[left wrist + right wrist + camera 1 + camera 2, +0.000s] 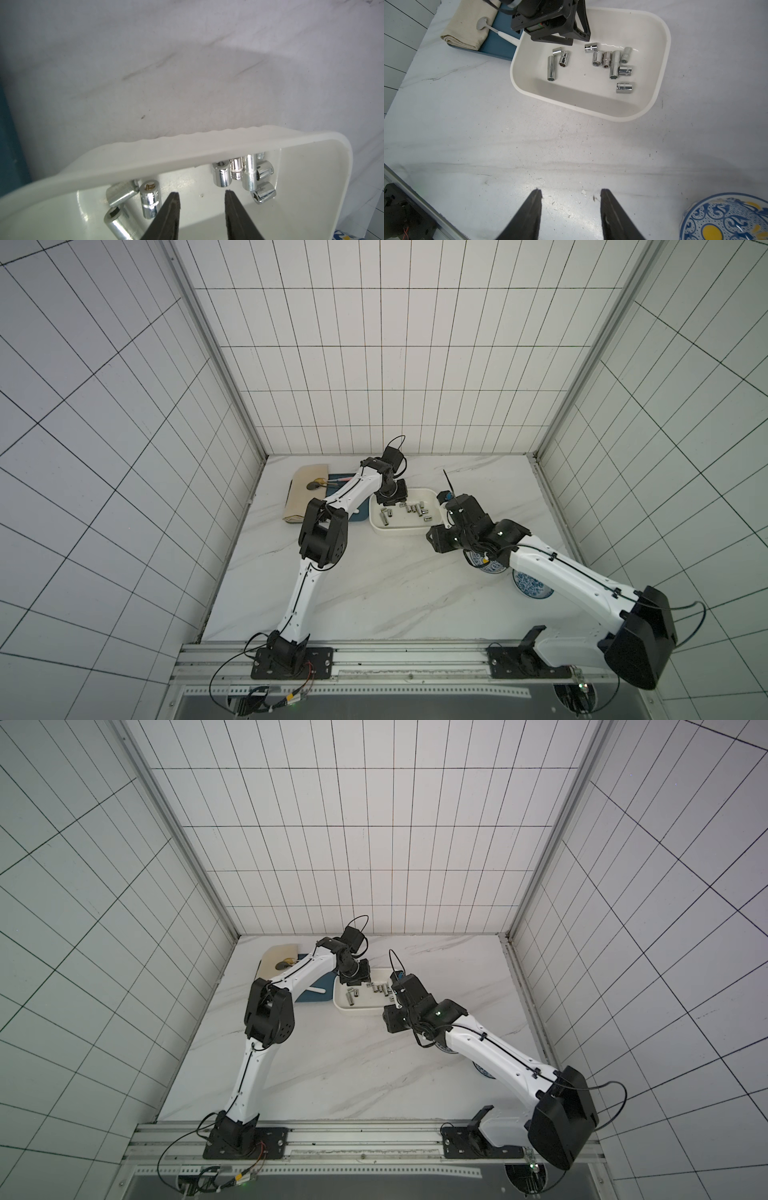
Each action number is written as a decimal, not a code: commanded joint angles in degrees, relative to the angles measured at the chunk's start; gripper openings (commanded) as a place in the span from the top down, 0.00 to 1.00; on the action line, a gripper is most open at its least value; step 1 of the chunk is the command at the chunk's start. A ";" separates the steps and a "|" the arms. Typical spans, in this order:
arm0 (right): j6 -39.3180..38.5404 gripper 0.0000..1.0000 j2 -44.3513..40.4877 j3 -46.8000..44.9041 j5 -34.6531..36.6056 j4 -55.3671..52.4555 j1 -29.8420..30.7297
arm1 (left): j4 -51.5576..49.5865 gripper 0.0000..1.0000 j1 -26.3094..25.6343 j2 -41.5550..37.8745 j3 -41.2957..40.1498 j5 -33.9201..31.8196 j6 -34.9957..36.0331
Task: Put the socket on the desktop into the storage box
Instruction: Reset both arms
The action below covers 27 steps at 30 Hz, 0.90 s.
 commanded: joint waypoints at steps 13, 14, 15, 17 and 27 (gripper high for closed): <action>-0.71 0.50 -0.47 0.61 0.91 -0.91 -2.02 | 5.31 0.54 -0.08 -12.50 -10.20 -4.53 1.76; -0.89 0.51 -0.47 0.83 1.00 -1.00 -2.18 | 5.88 0.52 -0.01 -13.90 -11.86 -5.03 1.77; -1.07 0.51 -0.47 1.13 1.08 -1.13 -2.36 | 6.50 0.51 0.10 -15.33 -13.24 -5.24 1.74; -1.64 0.50 -0.47 1.92 1.17 -1.45 -2.64 | 8.03 0.46 0.39 -18.35 -17.12 -5.69 1.51; -3.02 0.41 -0.14 5.00 2.18 -2.19 -5.64 | 12.50 0.03 1.18 -34.12 -34.84 -12.59 1.07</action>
